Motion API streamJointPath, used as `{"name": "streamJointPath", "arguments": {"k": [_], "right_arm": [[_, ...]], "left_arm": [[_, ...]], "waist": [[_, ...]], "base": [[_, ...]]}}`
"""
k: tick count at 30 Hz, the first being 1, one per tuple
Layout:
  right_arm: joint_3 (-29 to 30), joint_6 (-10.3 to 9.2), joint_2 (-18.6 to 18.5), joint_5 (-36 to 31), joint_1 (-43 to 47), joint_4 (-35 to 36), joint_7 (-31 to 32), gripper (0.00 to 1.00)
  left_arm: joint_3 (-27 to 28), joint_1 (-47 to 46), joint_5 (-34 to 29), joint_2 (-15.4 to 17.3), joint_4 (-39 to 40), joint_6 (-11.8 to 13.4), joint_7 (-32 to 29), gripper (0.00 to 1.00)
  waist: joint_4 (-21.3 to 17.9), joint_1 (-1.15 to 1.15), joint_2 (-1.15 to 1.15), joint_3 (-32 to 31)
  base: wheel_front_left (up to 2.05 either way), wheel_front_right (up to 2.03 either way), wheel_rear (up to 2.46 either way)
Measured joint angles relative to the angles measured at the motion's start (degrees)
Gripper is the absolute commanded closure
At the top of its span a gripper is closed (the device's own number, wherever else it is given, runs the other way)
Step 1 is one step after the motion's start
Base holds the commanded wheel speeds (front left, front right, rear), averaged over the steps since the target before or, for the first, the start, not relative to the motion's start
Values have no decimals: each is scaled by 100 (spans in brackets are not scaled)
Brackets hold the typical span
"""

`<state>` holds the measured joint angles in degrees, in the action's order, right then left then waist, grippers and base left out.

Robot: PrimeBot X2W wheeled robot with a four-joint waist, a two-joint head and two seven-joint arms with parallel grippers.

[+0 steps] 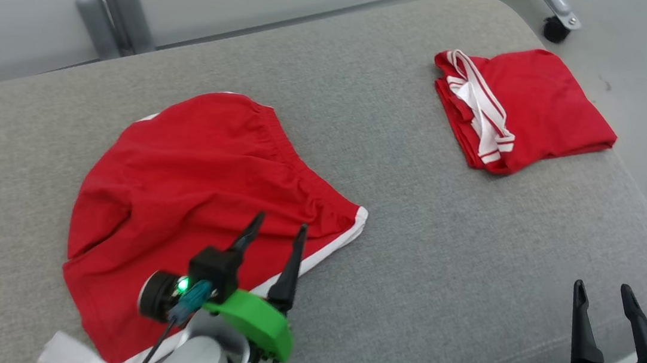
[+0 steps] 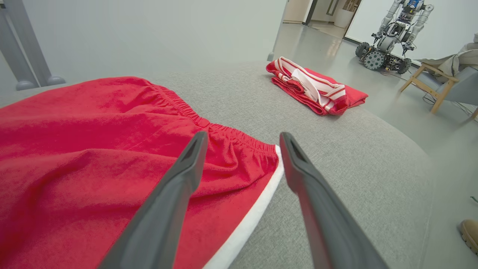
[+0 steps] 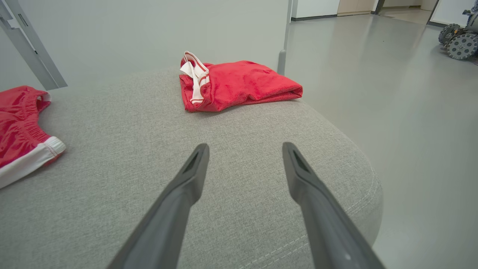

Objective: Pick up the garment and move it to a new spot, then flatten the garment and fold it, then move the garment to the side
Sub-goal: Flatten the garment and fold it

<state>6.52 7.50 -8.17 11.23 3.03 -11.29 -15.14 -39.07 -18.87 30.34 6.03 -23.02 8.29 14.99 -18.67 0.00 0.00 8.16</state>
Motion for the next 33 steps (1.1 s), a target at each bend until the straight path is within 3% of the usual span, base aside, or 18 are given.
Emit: {"name": "streamJointPath", "arguments": {"k": [4, 10, 20, 27, 33], "right_arm": [[59, 0, -142, -47, 68, 137, 0, 0], [102, -1, -203, -90, 201, 223, 0, 0], [-20, 0, -30, -247, 283, 29, 0, 0], [-91, 0, 111, -281, 276, -34, 0, 0], [-137, 0, 105, -287, 263, -53, 0, 0]], "left_arm": [[758, 909, -215, 125, 680, 183, 4, 0], [1900, 2106, -641, 180, 1267, 134, 4, 0], [3176, 2992, -1357, -24, 1397, -639, 5, 0], [3562, 3121, -1641, -207, 1363, -984, 5, 0], [3691, 3116, -1739, -281, 1328, -1131, 5, 0]], "waist": [[310, 0, 0, -204], [855, 0, 0, -487], [1642, 0, 0, -861], [1880, 0, 0, -989], [1902, 0, 0, -992]], "base": [[0, 0, 0], [0, 0, 0], [0, 0, 0], [0, 0, 0], [0, 0, 0]]}}
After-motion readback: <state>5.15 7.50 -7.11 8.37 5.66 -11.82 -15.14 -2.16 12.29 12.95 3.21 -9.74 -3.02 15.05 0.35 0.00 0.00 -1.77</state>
